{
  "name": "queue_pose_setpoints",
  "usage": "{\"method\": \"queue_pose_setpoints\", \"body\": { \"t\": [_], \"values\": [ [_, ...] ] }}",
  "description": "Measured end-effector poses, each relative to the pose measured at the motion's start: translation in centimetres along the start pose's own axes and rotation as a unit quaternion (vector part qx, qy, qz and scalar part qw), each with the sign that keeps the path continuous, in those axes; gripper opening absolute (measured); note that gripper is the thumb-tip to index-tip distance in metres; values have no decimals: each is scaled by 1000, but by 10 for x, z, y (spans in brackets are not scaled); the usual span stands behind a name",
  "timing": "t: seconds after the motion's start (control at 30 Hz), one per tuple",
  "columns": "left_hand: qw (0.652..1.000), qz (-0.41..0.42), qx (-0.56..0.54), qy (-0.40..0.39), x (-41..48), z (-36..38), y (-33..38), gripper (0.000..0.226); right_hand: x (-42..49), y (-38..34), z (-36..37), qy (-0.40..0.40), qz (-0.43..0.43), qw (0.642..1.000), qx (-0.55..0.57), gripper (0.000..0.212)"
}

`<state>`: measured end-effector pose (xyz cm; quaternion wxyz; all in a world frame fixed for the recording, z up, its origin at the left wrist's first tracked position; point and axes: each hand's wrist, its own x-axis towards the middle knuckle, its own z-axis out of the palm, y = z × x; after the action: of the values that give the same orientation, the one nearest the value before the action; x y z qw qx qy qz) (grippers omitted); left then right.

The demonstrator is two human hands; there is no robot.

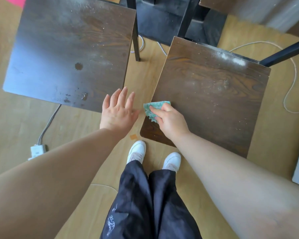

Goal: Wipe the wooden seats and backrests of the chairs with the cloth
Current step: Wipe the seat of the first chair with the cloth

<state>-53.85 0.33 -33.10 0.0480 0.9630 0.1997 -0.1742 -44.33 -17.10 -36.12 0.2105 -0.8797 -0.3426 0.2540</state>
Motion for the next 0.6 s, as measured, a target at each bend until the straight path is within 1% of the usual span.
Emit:
{"method": "queue_pose_setpoints", "body": {
  "t": [0.2, 0.27, 0.37, 0.4, 0.43, 0.47, 0.53, 0.6],
  "values": [
    [999, -2, 16, -27, -34, 9, -5, 65, -41, -9, 17, -28, -20, 999, 0, 42],
    [999, -2, 13, -32, -41, 9, -4, 64, -53, -11, 21, -53, -19, 998, -2, 42],
    [999, -4, 9, -31, -47, 5, 0, 63, -66, -14, 27, -98, 18, 995, 24, 33],
    [1000, -4, 7, -29, -48, 3, 3, 63, -69, -15, 26, -108, 33, 993, 42, 35],
    [1000, -4, 6, -27, -48, 0, 6, 63, -71, -14, 26, -120, 35, 991, 52, 37],
    [1000, -4, 5, -23, -48, -2, 9, 63, -73, -13, 22, -122, 27, 991, 56, 34],
    [1000, -1, 5, -17, -44, -9, 16, 63, -77, -10, 11, -94, 14, 992, 79, 28],
    [1000, 3, 8, -13, -37, -15, 23, 64, -75, -5, -6, -32, 13, 994, 101, 34]
  ]
}}
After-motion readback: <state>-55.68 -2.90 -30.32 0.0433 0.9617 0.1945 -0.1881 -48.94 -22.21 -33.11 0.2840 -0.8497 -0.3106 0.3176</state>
